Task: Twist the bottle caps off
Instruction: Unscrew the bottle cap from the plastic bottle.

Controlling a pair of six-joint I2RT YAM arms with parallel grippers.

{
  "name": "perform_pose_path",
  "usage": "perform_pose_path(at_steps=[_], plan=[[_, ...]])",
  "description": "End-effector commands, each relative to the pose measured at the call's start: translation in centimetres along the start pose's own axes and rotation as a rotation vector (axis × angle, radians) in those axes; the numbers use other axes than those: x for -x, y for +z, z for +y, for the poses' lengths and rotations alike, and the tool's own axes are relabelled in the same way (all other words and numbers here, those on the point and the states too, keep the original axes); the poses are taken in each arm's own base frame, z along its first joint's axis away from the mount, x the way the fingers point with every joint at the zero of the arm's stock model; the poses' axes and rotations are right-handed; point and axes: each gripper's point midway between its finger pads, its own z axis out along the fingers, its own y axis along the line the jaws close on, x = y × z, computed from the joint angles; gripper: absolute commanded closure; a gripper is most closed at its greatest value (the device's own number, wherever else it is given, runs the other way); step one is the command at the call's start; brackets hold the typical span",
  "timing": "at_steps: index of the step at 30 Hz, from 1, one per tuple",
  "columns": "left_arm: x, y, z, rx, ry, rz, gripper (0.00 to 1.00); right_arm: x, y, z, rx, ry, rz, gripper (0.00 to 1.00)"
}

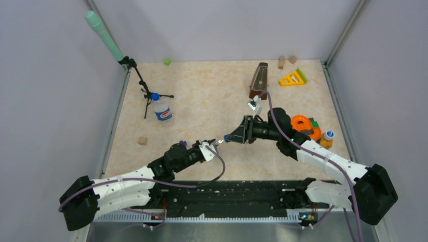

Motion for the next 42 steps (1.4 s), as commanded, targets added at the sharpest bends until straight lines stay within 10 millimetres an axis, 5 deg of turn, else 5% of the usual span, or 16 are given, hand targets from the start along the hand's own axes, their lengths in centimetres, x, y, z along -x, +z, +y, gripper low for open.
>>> perform_pose_path(at_steps=[1,14,42], plan=[[2.9,0.5,0.8,0.013,-0.007,-0.079,1.0,1.9,0.0,2.0,0.053,-0.058,-0.04,0.62],[3.2,0.3,1.2,0.047,-0.144,-0.065,1.0,1.7,-0.2,2.2,0.073,-0.098,-0.048,1.0],[6.3,-0.9,-1.6,-0.269,-0.314,-0.083,1.0,-0.9,-2.8,4.5,0.245,-0.309,-0.011,1.0]])
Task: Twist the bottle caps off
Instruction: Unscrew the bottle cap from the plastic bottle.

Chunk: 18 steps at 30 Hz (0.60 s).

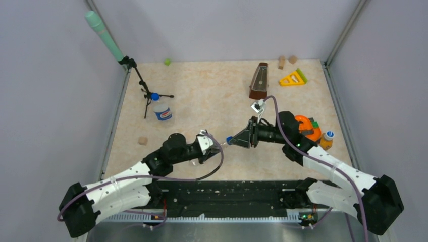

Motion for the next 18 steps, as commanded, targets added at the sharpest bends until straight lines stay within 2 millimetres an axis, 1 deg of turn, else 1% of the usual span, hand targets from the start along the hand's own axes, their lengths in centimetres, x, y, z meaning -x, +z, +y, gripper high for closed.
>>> perform_pose_path(at_steps=[1,5,10,13,18], plan=[[3.9,-0.2,-1.0,-0.084,-0.014,-0.104,1.0,-0.1,-0.6,2.5,0.127,-0.117,0.009,1.0],[4.0,-0.1,-1.6,-0.129,-0.024,-0.094,1.0,-0.4,-0.6,2.4,0.128,-0.13,0.015,1.0],[4.4,-0.1,-2.6,-0.204,-0.037,-0.093,1.0,-1.2,-0.7,2.5,0.159,-0.171,0.037,1.0],[4.3,-0.3,-3.3,-0.257,-0.044,-0.091,1.0,-1.7,-0.7,2.3,0.16,-0.189,0.045,1.0],[4.1,-0.4,-3.7,-0.299,-0.059,-0.075,1.0,-2.3,-0.9,2.2,0.171,-0.227,0.06,1.0]])
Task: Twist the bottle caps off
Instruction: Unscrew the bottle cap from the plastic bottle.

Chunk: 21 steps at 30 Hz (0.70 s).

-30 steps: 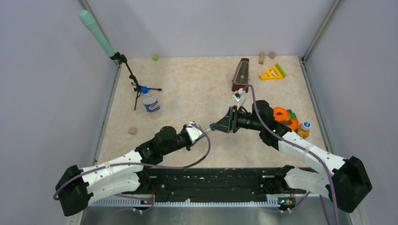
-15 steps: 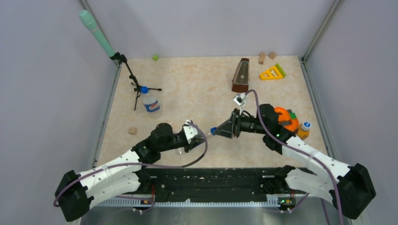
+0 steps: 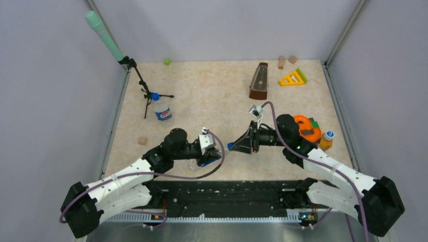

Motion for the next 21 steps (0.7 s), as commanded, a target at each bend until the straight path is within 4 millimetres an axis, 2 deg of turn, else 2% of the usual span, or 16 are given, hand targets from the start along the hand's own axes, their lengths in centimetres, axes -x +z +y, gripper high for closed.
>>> perform_pose_path(at_steps=[1,8,9,12,14,18,21], plan=[[4.8,-0.1,-1.7,-0.124,0.041,-0.124,1.0,-0.1,-0.2,1.9,0.099,-0.147,-0.004,1.0],[5.1,-0.3,-2.2,-0.167,0.037,-0.125,1.0,-0.2,-0.6,2.0,0.106,-0.204,-0.039,0.99],[5.1,-0.3,-1.9,-0.15,0.036,-0.123,1.0,-0.2,-0.6,1.9,0.099,-0.193,-0.031,0.95],[4.6,-0.1,0.0,-0.048,0.047,-0.106,1.0,0.7,-0.3,1.1,0.029,-0.135,-0.025,0.65],[4.0,0.1,1.6,0.043,0.06,-0.089,1.0,2.1,-0.2,0.2,-0.062,-0.087,-0.052,0.53],[3.2,0.0,3.5,0.152,0.081,-0.072,1.0,4.2,-0.2,0.5,-0.101,-0.035,-0.11,0.4],[3.5,-0.3,4.1,0.207,0.108,-0.096,1.0,4.7,-0.1,0.8,-0.093,-0.002,-0.129,0.37]])
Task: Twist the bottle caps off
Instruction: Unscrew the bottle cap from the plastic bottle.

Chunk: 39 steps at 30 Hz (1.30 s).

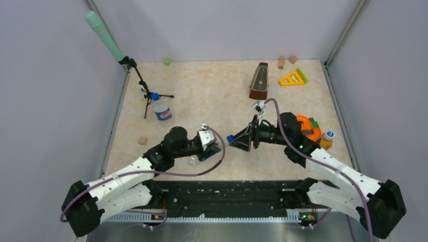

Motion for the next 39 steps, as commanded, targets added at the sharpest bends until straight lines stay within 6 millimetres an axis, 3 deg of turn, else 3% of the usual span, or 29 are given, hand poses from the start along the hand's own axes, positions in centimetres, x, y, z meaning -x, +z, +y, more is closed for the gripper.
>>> perform_pose_path(at_steps=[1,5,14,19,27,35,39], plan=[[2.6,-0.4,2.2,0.136,0.092,-0.104,1.0,3.0,0.1,0.8,-0.029,0.038,-0.082,0.37],[2.9,-1.0,2.5,0.181,0.143,-0.148,1.0,3.0,0.2,0.2,-0.071,0.079,-0.081,0.38],[1.7,-0.8,2.4,0.19,0.19,-0.127,1.0,4.1,1.1,0.6,-0.03,0.182,-0.137,0.43],[1.7,-1.1,2.8,0.221,0.195,-0.123,1.0,3.4,2.3,0.8,0.021,0.232,-0.071,0.46],[1.5,-1.3,3.0,0.241,0.205,-0.124,1.0,2.8,2.9,0.3,0.022,0.25,-0.047,0.6],[0.9,-1.0,2.7,0.218,0.21,-0.101,1.0,2.9,3.0,-0.3,-0.004,0.244,-0.059,0.56],[0.9,-0.9,2.6,0.212,0.212,-0.101,1.0,2.8,3.1,-0.5,-0.006,0.245,-0.056,0.63]])
